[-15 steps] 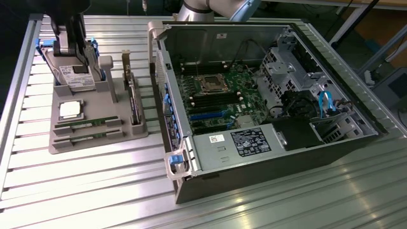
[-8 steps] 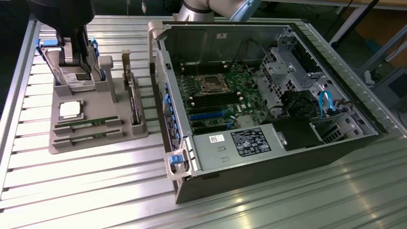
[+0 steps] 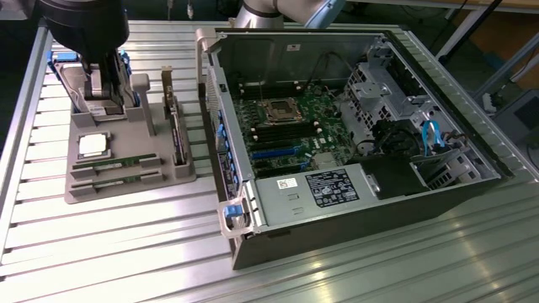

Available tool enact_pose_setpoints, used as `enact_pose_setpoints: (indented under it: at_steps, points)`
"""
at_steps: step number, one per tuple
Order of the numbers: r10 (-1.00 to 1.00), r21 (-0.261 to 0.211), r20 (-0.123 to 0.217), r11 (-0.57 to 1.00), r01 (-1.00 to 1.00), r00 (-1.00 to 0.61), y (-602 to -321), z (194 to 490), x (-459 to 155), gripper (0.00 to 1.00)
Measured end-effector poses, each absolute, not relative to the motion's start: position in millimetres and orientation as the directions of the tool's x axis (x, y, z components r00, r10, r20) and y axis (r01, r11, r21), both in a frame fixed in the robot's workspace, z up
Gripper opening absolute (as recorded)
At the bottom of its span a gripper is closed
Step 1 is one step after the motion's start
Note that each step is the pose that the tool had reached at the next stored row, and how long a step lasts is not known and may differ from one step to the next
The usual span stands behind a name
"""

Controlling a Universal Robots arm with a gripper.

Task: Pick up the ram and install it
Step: 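Pick up the ram and move it above insertion slot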

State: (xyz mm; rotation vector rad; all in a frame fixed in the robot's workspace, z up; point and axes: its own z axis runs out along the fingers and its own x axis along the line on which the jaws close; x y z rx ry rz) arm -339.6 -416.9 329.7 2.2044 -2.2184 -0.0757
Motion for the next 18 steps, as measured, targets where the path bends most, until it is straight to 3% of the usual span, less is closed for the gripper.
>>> enact_pose_setpoints:
  at_steps: [10,12,13,18]
  points:
    - [-1.0,0.044,-0.025,0.004,-0.999,-0.005,-417,318,-340,0.24]
    - [-1.0,0.044,-0.025,0.004,-0.999,-0.005,-417,318,-340,0.25]
    - [-1.0,0.044,-0.025,0.004,-0.999,-0.005,-417,318,-340,0.31]
    - [-1.0,0.044,-0.025,0.004,-0.999,-0.005,-418,314,-340,0.31]
